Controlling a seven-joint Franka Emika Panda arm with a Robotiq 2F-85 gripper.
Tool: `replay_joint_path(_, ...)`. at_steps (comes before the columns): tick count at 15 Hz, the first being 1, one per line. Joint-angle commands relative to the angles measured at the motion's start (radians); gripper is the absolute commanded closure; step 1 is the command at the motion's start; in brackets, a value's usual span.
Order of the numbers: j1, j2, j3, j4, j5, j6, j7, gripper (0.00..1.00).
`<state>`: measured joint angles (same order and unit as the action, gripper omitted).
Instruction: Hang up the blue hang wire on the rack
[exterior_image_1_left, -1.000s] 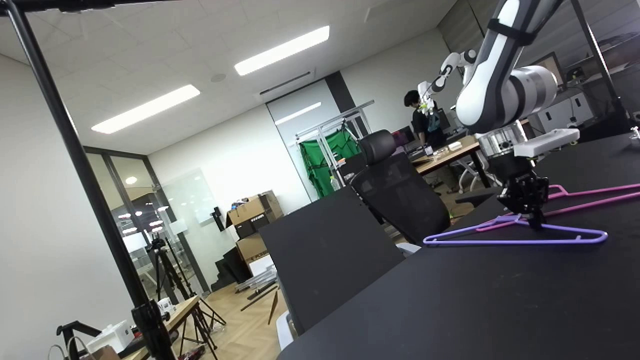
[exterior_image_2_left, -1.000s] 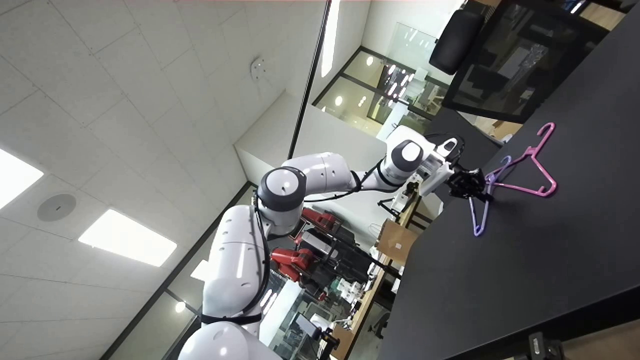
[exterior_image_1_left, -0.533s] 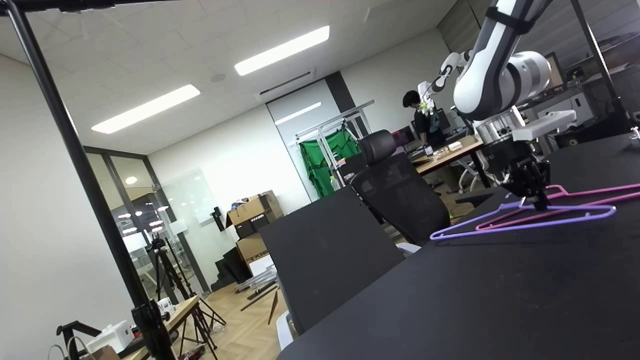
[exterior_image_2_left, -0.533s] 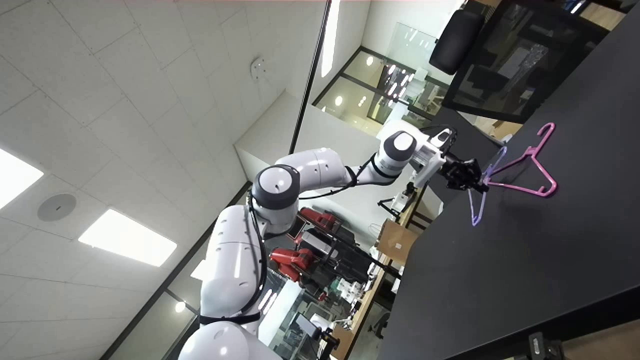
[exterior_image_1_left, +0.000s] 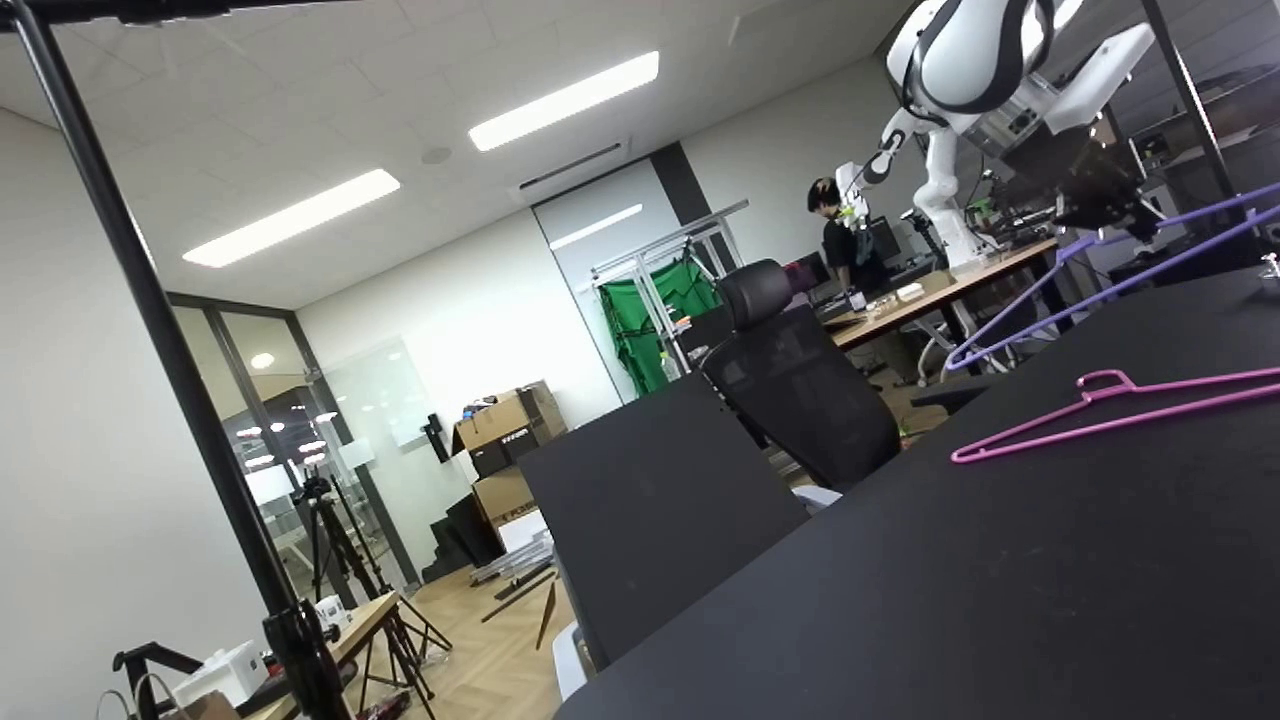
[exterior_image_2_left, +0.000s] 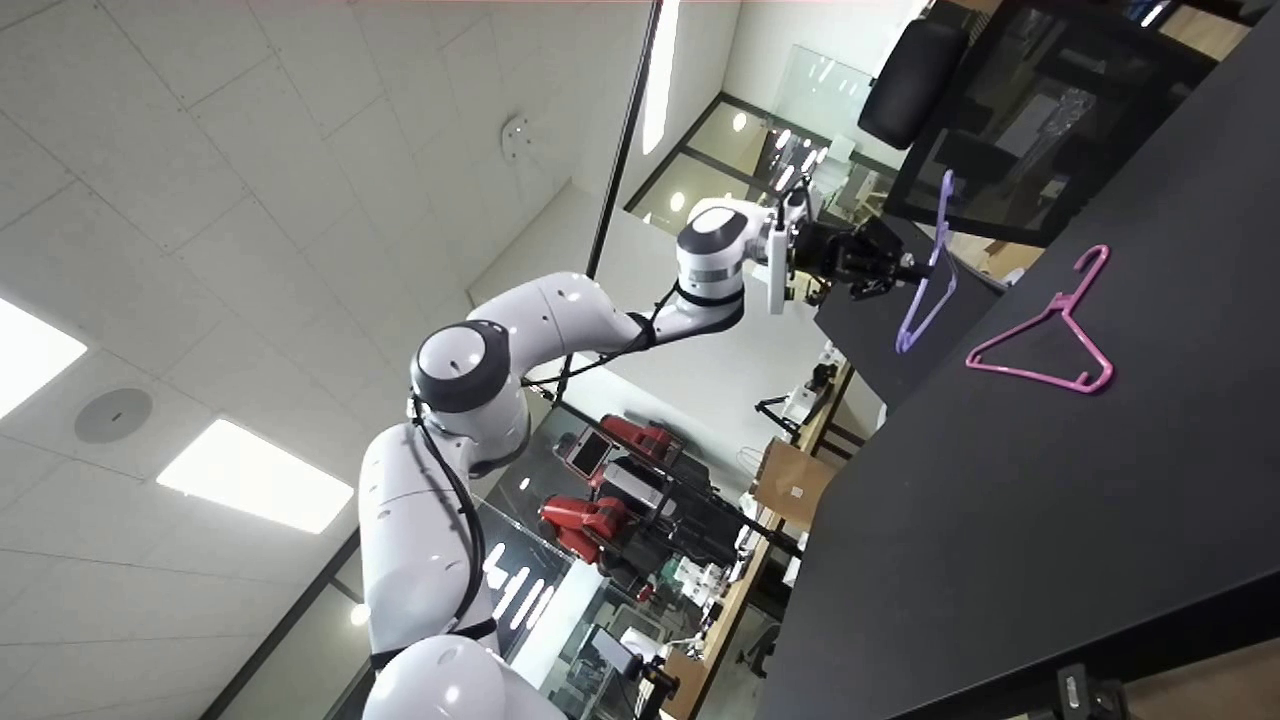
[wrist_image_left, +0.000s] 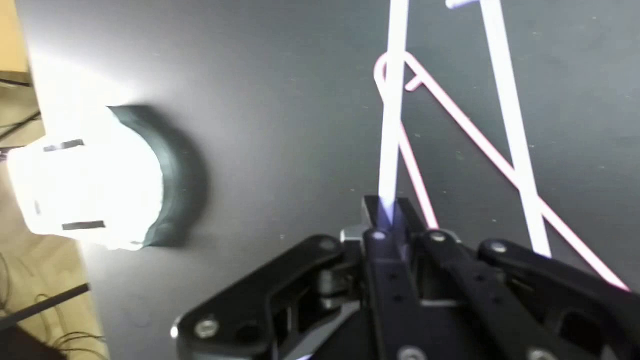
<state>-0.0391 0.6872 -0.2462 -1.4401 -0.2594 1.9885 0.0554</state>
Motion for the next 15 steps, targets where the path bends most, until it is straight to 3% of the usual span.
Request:
replay_joint_path(1,0.059,-0.175,-0.067,-0.162,-0.194,-0.022,0.141,0.98)
replay_joint_path(5,0.092,-0.29,-0.095,-0.228,-0.452,-0.076,0.271,0.98)
replay_joint_path(11,0.054,-0.338,-0.053,-0.18,-0.821,-0.216,0.402,0.98)
replay_joint_path(14,0.013,-0.329,-0.03,-0.104,-0.912,-0.211,0.479,0.98)
replay_joint_path(15,-0.008,-0.32,-0.018,-0.057,-0.892,-0.213,0.487,0.98)
